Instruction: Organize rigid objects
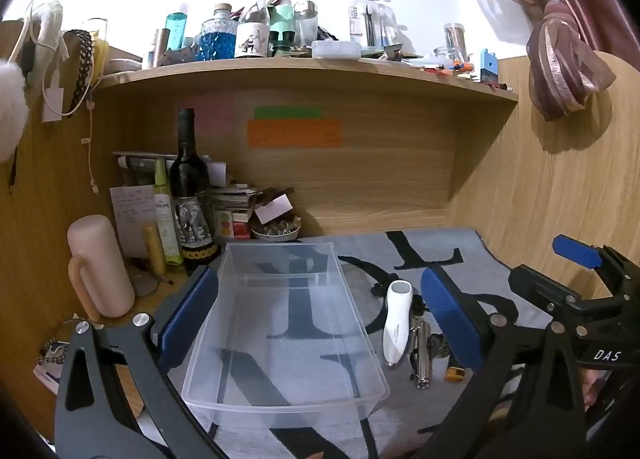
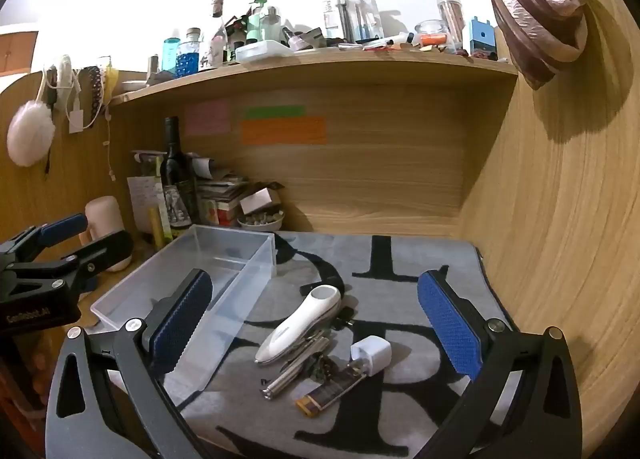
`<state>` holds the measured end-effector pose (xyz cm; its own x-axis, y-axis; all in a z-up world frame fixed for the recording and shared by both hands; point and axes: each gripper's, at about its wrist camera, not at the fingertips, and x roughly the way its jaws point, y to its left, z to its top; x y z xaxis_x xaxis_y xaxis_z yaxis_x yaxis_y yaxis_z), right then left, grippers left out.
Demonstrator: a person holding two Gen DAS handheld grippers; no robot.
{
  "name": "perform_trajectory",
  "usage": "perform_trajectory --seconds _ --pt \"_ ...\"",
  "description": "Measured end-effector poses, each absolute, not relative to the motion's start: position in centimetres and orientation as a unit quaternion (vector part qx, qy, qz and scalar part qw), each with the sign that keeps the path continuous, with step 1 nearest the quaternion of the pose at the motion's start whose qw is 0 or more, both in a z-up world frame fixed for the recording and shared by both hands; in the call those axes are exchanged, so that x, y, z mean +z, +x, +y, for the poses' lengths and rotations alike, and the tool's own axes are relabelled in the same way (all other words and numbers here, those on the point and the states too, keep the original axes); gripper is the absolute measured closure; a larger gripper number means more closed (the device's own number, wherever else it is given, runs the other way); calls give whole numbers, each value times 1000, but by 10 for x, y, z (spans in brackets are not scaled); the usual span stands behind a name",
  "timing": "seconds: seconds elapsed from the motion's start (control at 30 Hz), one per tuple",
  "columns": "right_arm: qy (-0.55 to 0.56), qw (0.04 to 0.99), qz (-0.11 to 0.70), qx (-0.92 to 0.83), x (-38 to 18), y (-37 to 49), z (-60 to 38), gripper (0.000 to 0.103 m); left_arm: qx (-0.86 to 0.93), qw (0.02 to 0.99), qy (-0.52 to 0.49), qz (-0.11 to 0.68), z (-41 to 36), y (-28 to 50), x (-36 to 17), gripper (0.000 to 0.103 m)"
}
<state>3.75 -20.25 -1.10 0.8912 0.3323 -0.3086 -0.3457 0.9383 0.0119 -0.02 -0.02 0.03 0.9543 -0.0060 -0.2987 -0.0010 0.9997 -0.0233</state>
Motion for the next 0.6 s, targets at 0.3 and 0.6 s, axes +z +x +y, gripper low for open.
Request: perform_trajectory --seconds 0.3,0.6 --pt "-21 972 157 174 -12 38 -201 0 -3 989 -13 147 3 -3 2 0" --pt "-19 971 160 176 -12 38 -201 0 -5 988 -8 152 -2 0 0 0"
